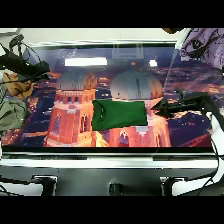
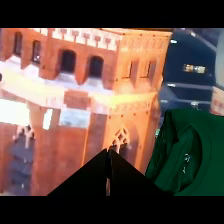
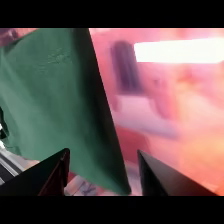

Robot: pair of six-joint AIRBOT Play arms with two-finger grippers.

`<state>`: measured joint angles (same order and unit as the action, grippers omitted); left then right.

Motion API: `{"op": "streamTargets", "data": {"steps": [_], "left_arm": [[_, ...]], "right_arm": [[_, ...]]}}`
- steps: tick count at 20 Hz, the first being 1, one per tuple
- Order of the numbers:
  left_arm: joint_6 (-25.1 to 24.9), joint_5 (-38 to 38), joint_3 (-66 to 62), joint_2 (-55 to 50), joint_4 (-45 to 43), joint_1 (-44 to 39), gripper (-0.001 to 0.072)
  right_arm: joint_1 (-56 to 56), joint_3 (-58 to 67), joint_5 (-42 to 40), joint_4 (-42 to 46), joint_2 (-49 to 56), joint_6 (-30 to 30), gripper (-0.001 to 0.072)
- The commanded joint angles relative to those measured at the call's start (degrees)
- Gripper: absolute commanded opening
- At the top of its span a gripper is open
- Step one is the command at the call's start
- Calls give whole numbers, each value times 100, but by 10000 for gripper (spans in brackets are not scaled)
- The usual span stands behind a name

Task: Fold the clothes and pants, and hang the long-sleeved shirts on hangers.

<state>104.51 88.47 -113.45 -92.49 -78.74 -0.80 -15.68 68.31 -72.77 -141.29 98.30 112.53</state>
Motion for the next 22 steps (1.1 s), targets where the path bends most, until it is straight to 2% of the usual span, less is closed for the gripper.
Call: {"op": "streamTargets", "data": {"steps": [1, 3, 5, 7, 9, 12, 17, 22], "left_arm": [[7, 0, 2, 0, 0, 7, 19], [4, 2, 2, -2, 0, 7, 19], [4, 4, 2, -2, 0, 4, 19], [4, 4, 2, -2, 0, 7, 19], [4, 4, 2, -2, 0, 7, 18], [4, 9, 2, -2, 0, 4, 18], [4, 15, 2, -2, 0, 4, 19], [2, 74, 2, -2, 0, 4, 19]], "right_arm": [[501, -155, 595, -236, 275, 275, 474], [778, -155, 839, -280, 356, 273, 464], [1010, -153, 1014, -317, 376, 254, 348], [1130, -85, 949, -352, 345, 251, 23], [1097, 243, 846, -341, 229, 92, 29], [984, 1331, 782, 57, 170, -664, 28], [975, 3191, 970, 1639, 177, -2304, 28], [863, 4529, 970, 3080, 184, -3469, 27]]}}
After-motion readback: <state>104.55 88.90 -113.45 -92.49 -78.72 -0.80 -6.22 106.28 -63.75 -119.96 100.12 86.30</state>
